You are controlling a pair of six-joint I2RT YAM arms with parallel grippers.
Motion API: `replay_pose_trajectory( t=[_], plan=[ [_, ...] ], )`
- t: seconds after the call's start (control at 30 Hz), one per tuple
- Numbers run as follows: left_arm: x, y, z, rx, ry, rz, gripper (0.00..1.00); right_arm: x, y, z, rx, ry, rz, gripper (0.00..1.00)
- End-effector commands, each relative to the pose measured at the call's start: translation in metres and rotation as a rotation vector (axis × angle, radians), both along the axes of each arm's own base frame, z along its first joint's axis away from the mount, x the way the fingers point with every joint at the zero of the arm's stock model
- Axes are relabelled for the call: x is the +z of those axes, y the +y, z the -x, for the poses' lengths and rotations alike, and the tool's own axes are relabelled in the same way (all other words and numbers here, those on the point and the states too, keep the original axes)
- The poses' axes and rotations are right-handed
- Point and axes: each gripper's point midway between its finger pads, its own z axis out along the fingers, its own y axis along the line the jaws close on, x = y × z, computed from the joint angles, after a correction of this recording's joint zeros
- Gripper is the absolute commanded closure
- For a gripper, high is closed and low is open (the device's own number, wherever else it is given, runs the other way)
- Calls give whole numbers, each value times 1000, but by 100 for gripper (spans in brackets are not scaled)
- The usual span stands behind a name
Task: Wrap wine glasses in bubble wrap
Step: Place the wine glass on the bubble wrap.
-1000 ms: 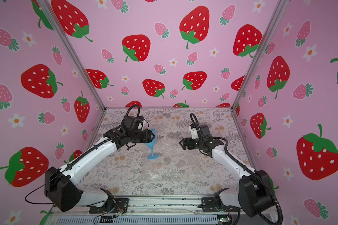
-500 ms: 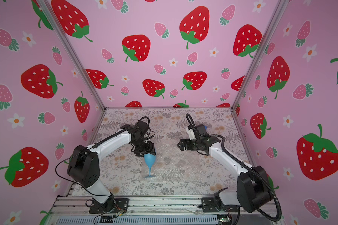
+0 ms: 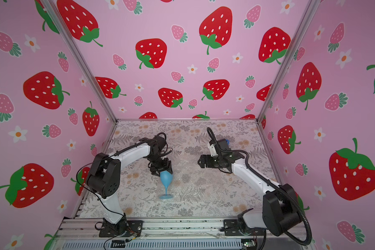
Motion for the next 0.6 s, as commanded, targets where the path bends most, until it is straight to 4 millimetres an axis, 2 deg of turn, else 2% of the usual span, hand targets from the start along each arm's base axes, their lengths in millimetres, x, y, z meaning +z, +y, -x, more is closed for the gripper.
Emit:
replay_pose_trajectory(
  t=[0.0,0.23,0.43,0.57],
  plan=[
    [2,-6,-11,1,-16,17,40,-11,-2,4,-19,39,22,10],
    [5,-2,-14,-2,-54,9,11,-20,-3,5,-25,61,28,10],
    [30,10,-13,31,-173,25,5,-15,0,6,-23,61,6,10],
    [45,36,-6,94,-302,14,8,-9,6,9,-8,60,-26,10]
  ],
)
